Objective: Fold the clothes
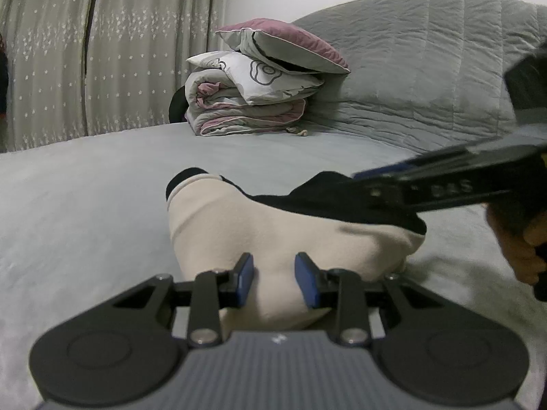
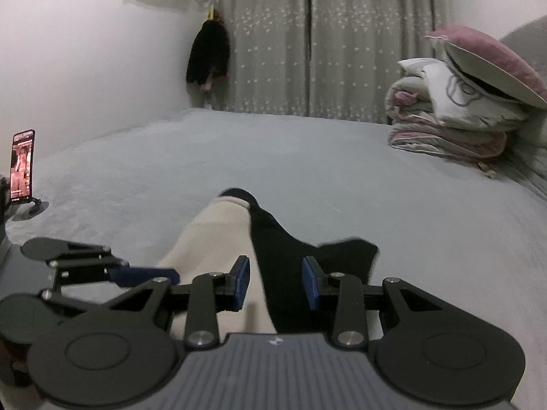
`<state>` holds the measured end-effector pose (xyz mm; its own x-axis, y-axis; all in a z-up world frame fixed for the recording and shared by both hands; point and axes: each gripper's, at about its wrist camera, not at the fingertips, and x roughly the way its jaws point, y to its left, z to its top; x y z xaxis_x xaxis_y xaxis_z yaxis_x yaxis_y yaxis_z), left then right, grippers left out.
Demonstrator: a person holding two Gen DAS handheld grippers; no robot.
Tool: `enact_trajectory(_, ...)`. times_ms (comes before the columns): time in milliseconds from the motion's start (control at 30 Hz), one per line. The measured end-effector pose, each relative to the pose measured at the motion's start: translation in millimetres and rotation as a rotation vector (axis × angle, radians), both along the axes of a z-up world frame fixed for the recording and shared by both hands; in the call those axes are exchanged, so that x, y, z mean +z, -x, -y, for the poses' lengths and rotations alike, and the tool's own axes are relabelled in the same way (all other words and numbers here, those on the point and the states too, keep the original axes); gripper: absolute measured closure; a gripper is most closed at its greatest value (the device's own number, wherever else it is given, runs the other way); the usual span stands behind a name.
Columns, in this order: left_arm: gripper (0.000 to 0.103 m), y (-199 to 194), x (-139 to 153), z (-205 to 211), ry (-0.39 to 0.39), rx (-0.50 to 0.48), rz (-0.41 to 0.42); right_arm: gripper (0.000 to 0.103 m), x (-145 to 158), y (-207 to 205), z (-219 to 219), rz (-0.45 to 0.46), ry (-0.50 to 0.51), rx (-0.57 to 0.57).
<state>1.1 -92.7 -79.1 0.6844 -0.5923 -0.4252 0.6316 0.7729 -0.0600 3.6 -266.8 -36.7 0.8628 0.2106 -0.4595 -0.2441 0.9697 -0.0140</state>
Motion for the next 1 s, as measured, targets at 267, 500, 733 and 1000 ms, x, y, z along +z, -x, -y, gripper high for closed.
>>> enact_trajectory(267, 0.075, -1, -3, -3, 0.029, -0.015, -0.023, 0.069, -7, -39, -26, -0.084, 0.007, 0.07)
enact_trajectory(500, 0.075, -4, -3, -5, 0.035, -0.028, -0.038, 0.07, -27, -70, -8, -0.124, -0.061, -0.023)
enact_trajectory(733, 0.064, -7, 4, -6, 0.046, -0.032, -0.058, 0.068, -20, -68, 11, -0.092, -0.117, -0.117)
enact_trajectory(1000, 0.055, -25, 27, -15, 0.119, 0.009, -0.031, 0.066, -10, -37, 23, -0.056, -0.103, -0.095)
